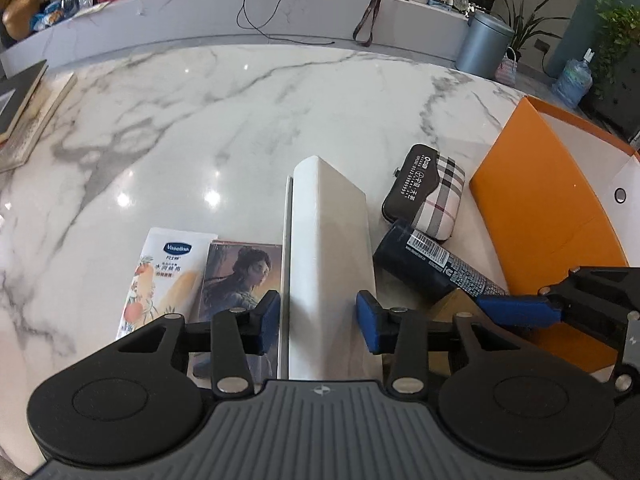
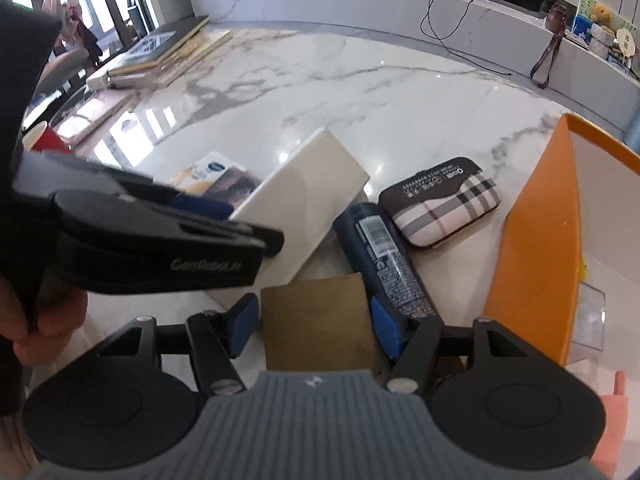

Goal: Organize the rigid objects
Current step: 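Move both tools back toward the brown cube and white box on the table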

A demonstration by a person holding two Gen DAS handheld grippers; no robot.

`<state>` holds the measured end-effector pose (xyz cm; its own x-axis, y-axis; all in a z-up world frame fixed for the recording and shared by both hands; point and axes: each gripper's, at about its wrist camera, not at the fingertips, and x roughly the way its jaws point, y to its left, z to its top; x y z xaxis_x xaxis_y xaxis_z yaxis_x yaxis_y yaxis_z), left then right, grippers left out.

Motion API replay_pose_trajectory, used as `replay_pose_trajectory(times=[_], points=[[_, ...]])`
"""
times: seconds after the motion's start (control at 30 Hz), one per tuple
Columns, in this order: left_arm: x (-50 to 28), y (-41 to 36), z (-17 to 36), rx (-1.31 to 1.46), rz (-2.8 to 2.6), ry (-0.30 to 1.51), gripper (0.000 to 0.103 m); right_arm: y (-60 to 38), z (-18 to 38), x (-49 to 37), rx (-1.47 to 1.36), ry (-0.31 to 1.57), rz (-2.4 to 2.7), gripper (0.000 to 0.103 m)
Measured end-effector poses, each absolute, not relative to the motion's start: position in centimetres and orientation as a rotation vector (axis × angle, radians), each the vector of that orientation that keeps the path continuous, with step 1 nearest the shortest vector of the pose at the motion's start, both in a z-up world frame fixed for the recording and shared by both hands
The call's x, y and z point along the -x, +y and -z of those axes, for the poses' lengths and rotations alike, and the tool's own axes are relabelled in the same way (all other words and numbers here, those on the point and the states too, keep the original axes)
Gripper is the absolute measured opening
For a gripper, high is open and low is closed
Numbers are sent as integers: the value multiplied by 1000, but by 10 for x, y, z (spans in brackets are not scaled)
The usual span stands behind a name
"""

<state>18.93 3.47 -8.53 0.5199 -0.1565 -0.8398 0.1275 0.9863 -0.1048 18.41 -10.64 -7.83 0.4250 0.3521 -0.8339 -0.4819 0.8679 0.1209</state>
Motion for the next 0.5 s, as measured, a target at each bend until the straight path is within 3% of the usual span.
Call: replay_pose_trajectory(times=[0.5], points=[[-140, 37, 72, -39, 207, 1076, 39, -108, 84, -165, 159, 1032, -544, 60]])
